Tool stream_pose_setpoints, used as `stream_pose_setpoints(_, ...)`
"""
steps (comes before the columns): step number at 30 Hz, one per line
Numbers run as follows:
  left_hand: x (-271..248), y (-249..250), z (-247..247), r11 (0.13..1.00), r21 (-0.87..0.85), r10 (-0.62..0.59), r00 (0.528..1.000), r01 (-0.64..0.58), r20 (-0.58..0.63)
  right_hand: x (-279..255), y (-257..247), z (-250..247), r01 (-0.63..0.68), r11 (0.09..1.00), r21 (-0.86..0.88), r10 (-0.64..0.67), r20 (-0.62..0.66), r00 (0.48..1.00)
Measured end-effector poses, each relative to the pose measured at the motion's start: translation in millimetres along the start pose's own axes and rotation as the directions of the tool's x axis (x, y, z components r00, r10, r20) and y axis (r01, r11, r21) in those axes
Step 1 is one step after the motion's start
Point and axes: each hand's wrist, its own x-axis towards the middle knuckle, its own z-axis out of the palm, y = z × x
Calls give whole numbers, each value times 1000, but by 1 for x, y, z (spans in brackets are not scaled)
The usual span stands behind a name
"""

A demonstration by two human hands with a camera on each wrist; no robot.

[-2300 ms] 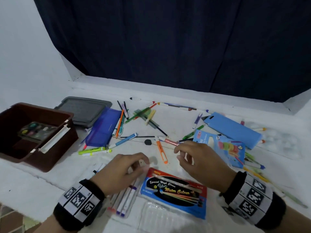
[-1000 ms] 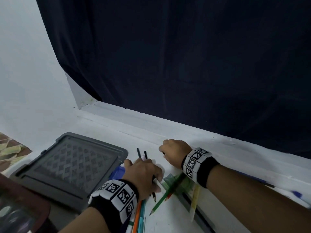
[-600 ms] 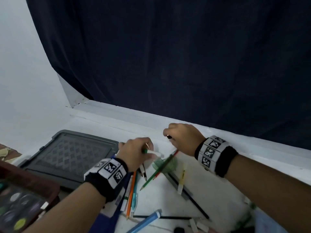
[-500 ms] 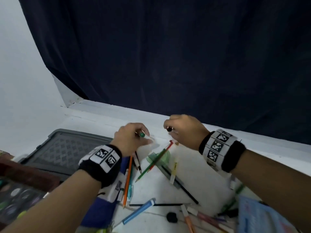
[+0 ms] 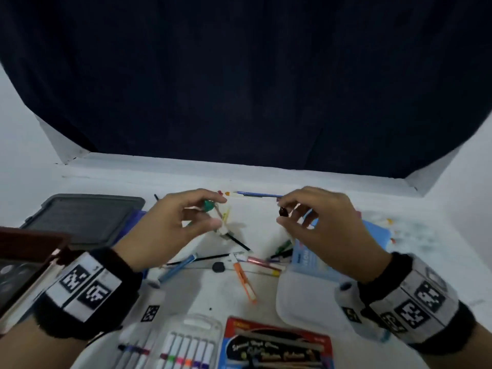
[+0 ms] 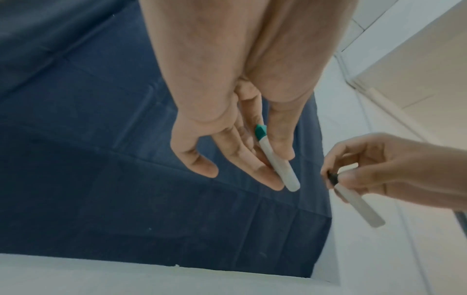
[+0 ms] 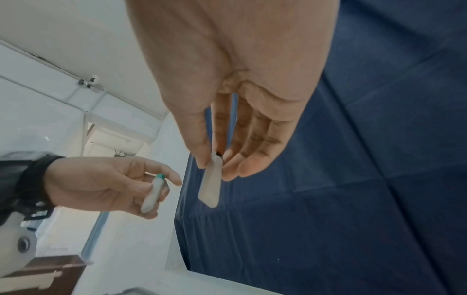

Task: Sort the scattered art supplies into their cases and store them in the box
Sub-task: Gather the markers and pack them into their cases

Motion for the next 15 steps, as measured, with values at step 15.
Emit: stream_pose_setpoints(15,-131,-21,126,985,116,-152,959,127,241,-178,-12,40,-345,929,132,320,181,930)
